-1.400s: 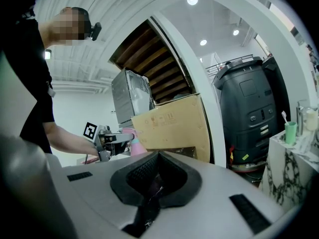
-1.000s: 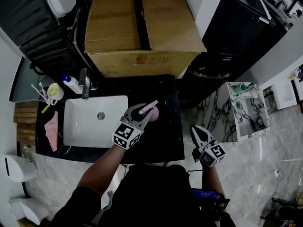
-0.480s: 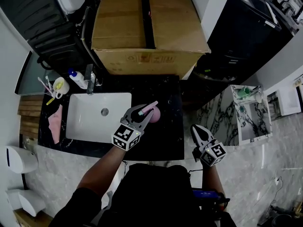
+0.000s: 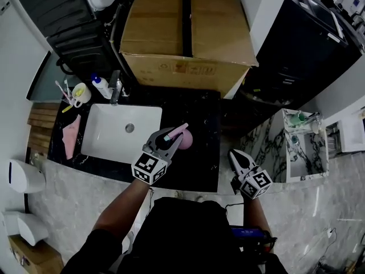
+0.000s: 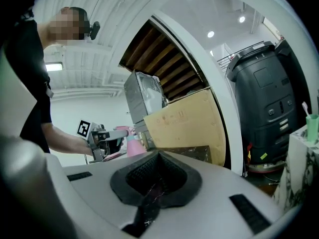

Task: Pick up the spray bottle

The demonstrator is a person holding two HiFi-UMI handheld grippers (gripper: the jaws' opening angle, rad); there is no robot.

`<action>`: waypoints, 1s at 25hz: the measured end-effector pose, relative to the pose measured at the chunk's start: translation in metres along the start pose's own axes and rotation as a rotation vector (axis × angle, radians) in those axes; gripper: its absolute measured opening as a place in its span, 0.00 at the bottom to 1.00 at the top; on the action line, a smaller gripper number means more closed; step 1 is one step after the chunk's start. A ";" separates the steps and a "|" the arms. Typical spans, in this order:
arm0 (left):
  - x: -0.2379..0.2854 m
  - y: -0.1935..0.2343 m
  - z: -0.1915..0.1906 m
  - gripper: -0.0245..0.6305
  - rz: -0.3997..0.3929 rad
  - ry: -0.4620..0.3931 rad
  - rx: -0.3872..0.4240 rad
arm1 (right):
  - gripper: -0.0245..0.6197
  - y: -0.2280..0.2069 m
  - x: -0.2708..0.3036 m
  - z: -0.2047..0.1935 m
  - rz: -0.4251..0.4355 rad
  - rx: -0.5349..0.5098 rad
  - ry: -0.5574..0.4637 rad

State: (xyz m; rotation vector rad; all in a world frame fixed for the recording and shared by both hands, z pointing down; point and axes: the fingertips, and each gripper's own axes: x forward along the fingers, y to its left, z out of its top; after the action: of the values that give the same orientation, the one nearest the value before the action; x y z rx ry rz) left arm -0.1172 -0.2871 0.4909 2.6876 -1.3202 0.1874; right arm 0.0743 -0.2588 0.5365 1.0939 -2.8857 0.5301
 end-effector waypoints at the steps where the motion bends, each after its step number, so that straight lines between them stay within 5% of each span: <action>1: -0.003 -0.001 0.000 0.19 0.014 -0.002 -0.001 | 0.08 0.000 0.001 0.000 0.015 -0.003 0.004; 25: -0.064 -0.078 -0.006 0.18 0.297 -0.019 -0.021 | 0.08 0.012 -0.047 -0.016 0.285 -0.027 0.058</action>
State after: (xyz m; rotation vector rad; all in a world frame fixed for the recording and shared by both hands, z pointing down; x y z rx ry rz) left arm -0.0943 -0.1894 0.4802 2.4691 -1.7114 0.1784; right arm 0.0997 -0.2151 0.5418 0.6544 -3.0032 0.5173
